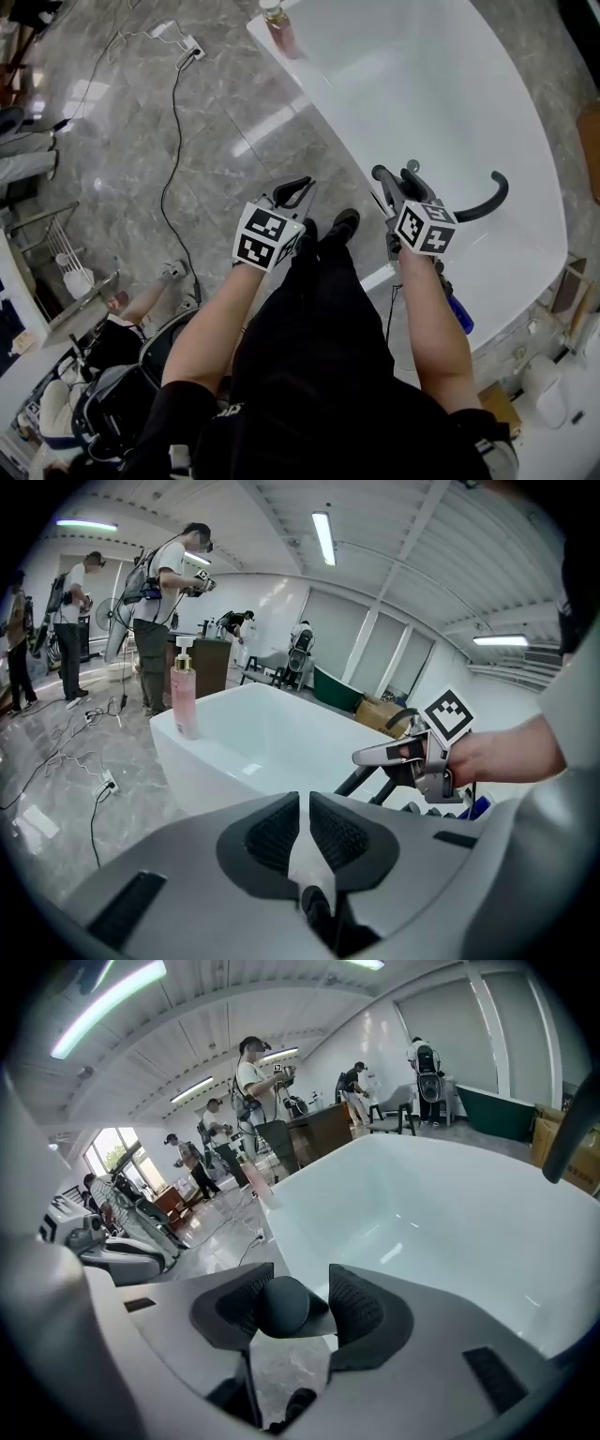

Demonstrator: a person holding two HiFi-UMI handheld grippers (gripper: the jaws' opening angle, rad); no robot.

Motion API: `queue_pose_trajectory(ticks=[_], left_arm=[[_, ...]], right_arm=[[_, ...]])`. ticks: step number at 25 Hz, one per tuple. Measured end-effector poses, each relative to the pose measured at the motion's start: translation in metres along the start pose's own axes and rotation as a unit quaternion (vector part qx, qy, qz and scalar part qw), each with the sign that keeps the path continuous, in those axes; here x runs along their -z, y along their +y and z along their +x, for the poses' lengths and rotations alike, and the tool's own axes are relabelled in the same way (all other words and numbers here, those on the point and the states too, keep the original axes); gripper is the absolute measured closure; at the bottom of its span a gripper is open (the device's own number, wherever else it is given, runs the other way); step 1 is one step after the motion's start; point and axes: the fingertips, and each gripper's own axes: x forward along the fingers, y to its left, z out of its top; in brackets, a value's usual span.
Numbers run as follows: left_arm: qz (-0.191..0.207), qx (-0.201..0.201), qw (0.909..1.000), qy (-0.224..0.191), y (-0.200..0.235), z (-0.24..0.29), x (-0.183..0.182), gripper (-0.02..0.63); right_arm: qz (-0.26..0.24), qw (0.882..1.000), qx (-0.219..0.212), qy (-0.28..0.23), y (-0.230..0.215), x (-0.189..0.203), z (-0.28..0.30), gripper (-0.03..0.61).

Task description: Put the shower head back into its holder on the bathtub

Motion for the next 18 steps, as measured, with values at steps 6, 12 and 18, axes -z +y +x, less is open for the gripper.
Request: queue_pose_trajectory(ticks=[6, 12, 18], left_arm=[[0.01, 0.007, 0.9999, -0.008, -0.009, -0.008, -0.011, 0.568], [0.017, 0.009, 0.9995, -0.025, -0.023, -0.049, -0.024, 0.569], [0.027, -0.008, 0.9978, -0.059, -0.027, -0.094, -0.049, 0.574]], right_arm=[[-0.006, 1.0, -0.011, -0.025, 0.021, -0.02, -0.017, 0.382], [-0.044, 0.998, -0.013, -0.05, 0.057, -0.039, -0.072, 0.402], [-0.065, 0.993, -0.008, -0.098, 0.092, -0.054, -0.145, 0.468]])
